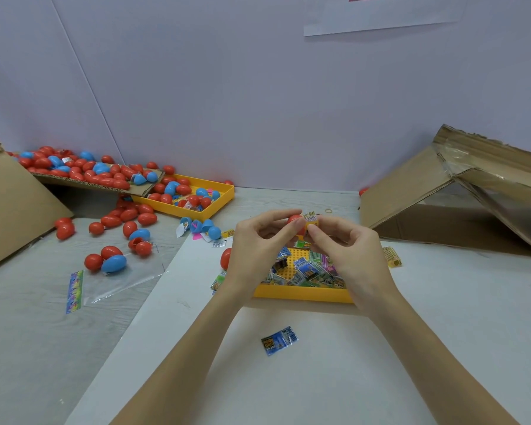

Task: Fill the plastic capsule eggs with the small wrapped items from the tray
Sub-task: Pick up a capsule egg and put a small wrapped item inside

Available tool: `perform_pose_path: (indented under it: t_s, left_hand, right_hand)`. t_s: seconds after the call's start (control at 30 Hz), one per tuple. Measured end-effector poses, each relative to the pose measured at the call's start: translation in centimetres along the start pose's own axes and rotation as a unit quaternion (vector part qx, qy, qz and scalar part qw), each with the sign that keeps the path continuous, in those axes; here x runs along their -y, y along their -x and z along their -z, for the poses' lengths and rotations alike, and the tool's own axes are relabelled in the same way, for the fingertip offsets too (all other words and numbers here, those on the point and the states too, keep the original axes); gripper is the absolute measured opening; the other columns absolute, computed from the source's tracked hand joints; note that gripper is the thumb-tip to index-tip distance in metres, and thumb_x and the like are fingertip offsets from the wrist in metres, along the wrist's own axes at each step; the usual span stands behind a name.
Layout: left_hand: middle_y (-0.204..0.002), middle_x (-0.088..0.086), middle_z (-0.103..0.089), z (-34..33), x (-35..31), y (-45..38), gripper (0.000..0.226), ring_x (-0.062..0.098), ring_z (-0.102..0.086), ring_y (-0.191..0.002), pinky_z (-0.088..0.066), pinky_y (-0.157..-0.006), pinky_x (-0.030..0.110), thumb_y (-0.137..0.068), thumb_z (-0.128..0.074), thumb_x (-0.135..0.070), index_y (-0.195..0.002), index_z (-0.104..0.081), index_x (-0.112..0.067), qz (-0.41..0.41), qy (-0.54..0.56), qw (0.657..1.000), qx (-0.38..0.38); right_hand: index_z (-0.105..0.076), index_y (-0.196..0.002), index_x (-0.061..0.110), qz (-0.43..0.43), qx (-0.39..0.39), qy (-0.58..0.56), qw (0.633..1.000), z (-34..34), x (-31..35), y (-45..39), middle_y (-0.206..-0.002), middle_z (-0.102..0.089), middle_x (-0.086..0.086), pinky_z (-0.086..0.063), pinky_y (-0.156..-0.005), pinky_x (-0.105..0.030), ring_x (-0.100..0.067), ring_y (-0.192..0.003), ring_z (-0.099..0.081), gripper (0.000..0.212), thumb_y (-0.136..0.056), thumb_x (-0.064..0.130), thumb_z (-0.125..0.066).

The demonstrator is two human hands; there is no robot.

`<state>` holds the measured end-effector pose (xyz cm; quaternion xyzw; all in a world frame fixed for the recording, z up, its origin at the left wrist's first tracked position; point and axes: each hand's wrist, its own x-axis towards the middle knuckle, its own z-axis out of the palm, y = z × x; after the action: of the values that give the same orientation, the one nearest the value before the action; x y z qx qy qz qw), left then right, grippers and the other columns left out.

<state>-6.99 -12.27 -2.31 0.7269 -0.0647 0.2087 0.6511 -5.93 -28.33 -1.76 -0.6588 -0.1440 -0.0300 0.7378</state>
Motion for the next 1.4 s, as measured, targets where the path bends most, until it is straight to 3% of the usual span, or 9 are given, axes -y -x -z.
perform_pose_path:
  t_s: [0.17, 0.3, 0.4, 0.57, 0.67, 0.8, 0.93, 1.3, 1.4]
  left_hand:
    - [-0.094, -0.001, -0.079, -0.2, 0.4, 0.1, 0.033, 0.016, -0.076, -0.086, -0.063, -0.078, 0.03, -0.089, -0.076, -0.029, -0.119, -0.07, -0.016, -0.035, -0.024, 0.999, -0.02]
    - [-0.103, -0.007, -0.078, -0.3, 0.3, 0.2, 0.024, 0.014, -0.074, -0.098, -0.062, -0.083, 0.034, -0.091, -0.074, -0.028, -0.114, -0.075, -0.02, -0.076, -0.041, 0.996, -0.022]
    - [-0.117, -0.011, -0.074, 0.0, -0.1, 0.1, 0.037, 0.009, -0.071, -0.107, -0.059, -0.086, 0.025, -0.09, -0.076, -0.028, -0.126, -0.071, -0.023, -0.076, -0.048, 0.996, 0.027]
    - [-0.119, -0.004, -0.073, 0.2, -0.4, 0.0, 0.043, 0.019, -0.071, -0.11, -0.059, -0.092, 0.036, -0.088, -0.078, -0.017, -0.13, -0.068, -0.017, -0.114, -0.037, 0.992, 0.037]
    - [-0.115, -0.004, -0.076, 0.7, -0.6, -0.1, 0.044, 0.018, -0.073, -0.104, -0.059, -0.093, 0.034, -0.083, -0.08, -0.018, -0.126, -0.071, -0.019, -0.111, -0.031, 0.993, 0.033]
    - [-0.11, -0.005, -0.077, 1.3, -0.7, -0.1, 0.044, 0.013, -0.074, -0.101, -0.057, -0.089, 0.023, -0.078, -0.08, -0.023, -0.121, -0.072, -0.019, -0.126, -0.038, 0.99, 0.04]
    - [-0.106, -0.01, -0.076, 1.3, -0.4, 0.0, 0.041, 0.005, -0.074, -0.099, -0.056, -0.088, 0.017, -0.077, -0.081, -0.022, -0.116, -0.074, -0.015, -0.15, -0.068, 0.986, 0.024]
    - [-0.117, -0.008, -0.075, -0.4, 0.0, 0.5, 0.044, 0.008, -0.071, -0.107, -0.055, -0.093, 0.022, -0.085, -0.076, -0.028, -0.128, -0.07, -0.02, -0.127, -0.076, 0.988, 0.041]
    - [-0.11, -0.006, -0.077, -0.1, 0.0, 0.1, 0.035, 0.012, -0.072, -0.106, -0.056, -0.089, 0.021, -0.087, -0.077, -0.018, -0.122, -0.074, -0.016, -0.103, -0.017, 0.994, 0.027]
  right_hand:
    - [-0.072, -0.1, 0.031, -0.027, 0.006, -0.021, 0.999, 0.0, 0.3, 0.1, -0.096, -0.079, 0.009, -0.057, -0.073, -0.016, -0.009, -0.094, -0.075, 0.018, -0.088, 0.018, -0.077]
    - [-0.075, -0.108, 0.016, -0.081, 0.017, -0.1, 0.992, 0.1, 0.4, 0.0, -0.102, -0.079, -0.002, -0.058, -0.08, -0.018, -0.015, -0.1, -0.075, 0.026, -0.083, 0.02, -0.079]
    - [-0.075, -0.113, 0.006, -0.169, 0.029, -0.223, 0.96, 0.5, 0.7, -0.3, -0.109, -0.077, -0.011, -0.059, -0.081, -0.019, -0.016, -0.101, -0.075, 0.038, -0.078, 0.021, -0.079]
    - [-0.073, -0.119, 0.004, -0.264, 0.106, -0.282, 0.916, 1.0, 1.3, -0.5, -0.118, -0.074, -0.014, -0.059, -0.075, -0.021, -0.019, -0.103, -0.074, 0.042, -0.082, 0.023, -0.08]
    - [-0.071, -0.123, 0.003, -0.286, 0.121, -0.306, 0.9, 0.9, 1.7, -0.4, -0.12, -0.073, -0.015, -0.059, -0.074, -0.022, -0.021, -0.106, -0.074, 0.048, -0.08, 0.021, -0.08]
    - [-0.079, -0.106, 0.005, -0.32, 0.129, -0.331, 0.879, 0.9, 1.7, -0.3, -0.118, -0.073, -0.018, -0.061, -0.075, -0.026, -0.025, -0.107, -0.073, 0.026, -0.083, 0.016, -0.077]
    - [-0.077, -0.111, 0.006, -0.333, 0.131, -0.35, 0.866, 0.8, 1.7, -0.3, -0.114, -0.074, -0.016, -0.062, -0.077, -0.028, -0.025, -0.108, -0.073, 0.03, -0.084, 0.02, -0.076]
    - [-0.074, -0.111, 0.006, -0.34, 0.085, -0.358, 0.865, 0.8, 1.6, -0.3, -0.104, -0.075, -0.013, -0.062, -0.075, -0.029, -0.022, -0.089, -0.075, 0.039, -0.076, 0.021, -0.082]
    - [-0.074, -0.111, 0.007, -0.339, 0.103, -0.368, 0.86, 0.6, 1.6, -0.1, -0.111, -0.075, -0.013, -0.061, -0.077, -0.029, -0.022, -0.098, -0.075, 0.036, -0.08, 0.023, -0.079]
